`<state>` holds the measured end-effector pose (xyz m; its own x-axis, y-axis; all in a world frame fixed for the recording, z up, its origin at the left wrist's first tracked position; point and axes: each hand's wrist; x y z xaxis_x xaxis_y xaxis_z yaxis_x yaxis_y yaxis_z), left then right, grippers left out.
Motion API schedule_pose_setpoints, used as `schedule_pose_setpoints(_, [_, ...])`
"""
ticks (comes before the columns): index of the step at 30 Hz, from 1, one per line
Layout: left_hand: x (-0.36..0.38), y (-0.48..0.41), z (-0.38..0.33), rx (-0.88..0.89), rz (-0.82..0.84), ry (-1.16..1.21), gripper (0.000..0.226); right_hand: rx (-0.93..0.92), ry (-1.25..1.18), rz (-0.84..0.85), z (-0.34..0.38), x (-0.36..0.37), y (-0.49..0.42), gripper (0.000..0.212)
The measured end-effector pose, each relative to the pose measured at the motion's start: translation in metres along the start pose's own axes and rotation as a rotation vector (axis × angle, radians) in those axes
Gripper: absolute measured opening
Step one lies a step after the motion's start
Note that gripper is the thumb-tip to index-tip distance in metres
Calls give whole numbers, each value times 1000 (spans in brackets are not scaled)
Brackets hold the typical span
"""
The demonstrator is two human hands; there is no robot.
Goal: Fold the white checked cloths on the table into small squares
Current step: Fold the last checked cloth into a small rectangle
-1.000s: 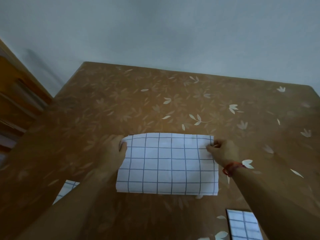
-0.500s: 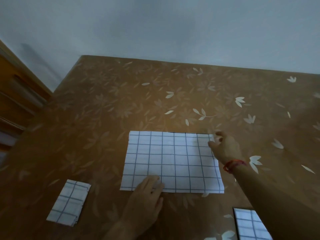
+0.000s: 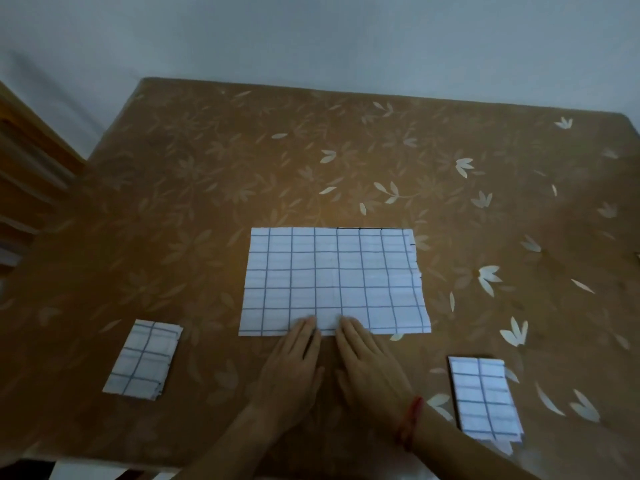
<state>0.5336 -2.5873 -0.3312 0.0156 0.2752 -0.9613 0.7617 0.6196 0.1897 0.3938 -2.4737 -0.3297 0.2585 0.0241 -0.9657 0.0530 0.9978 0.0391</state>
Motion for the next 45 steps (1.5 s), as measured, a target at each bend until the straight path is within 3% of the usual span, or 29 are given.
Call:
schedule_pose_setpoints(9, [4,16,13,-13,0,14,57,-59,16,77,33,11,-14,55])
schedule_pose_setpoints(17, [-1,26,42,-243,-3,1,61,74,86,165,17,9,2,67])
schedule_pose_setpoints(25, [-11,29,51,-332,-25,-15,75,257,132,157,-29,-10,44,65])
schedule_pose_setpoints(30, [-12,28,48,-367,-1,5,76,346,45,191,-46,-19,58,86])
schedule_pose_setpoints(35, [-14,28,45,-377,14,0,76,407,49,174,-46,-19,53,92])
schedule_pose_setpoints(38, [-14,28,45,-387,35,0,73,461,58,257,-44,-26,50,96])
schedule_pose_setpoints(40, [-13,28,45,-390,49,1,70,478,56,217,-44,-32,46,88])
schedule_pose_setpoints(43, [-11,28,45,-393,55,3,68,529,57,80,-58,-41,32,49])
schedule_pose_setpoints(45, [-9,28,46,-398,49,-1,68,637,-52,8,-71,-50,15,48])
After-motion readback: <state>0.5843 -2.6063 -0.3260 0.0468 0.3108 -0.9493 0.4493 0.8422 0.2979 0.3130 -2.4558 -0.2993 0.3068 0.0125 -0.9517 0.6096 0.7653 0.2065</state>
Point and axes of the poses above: each hand's wrist, its own y-axis away from the middle knuckle, its own x-axis out of the palm, z = x × y, and after that the axes turned 12 degrees about -x, right-handed
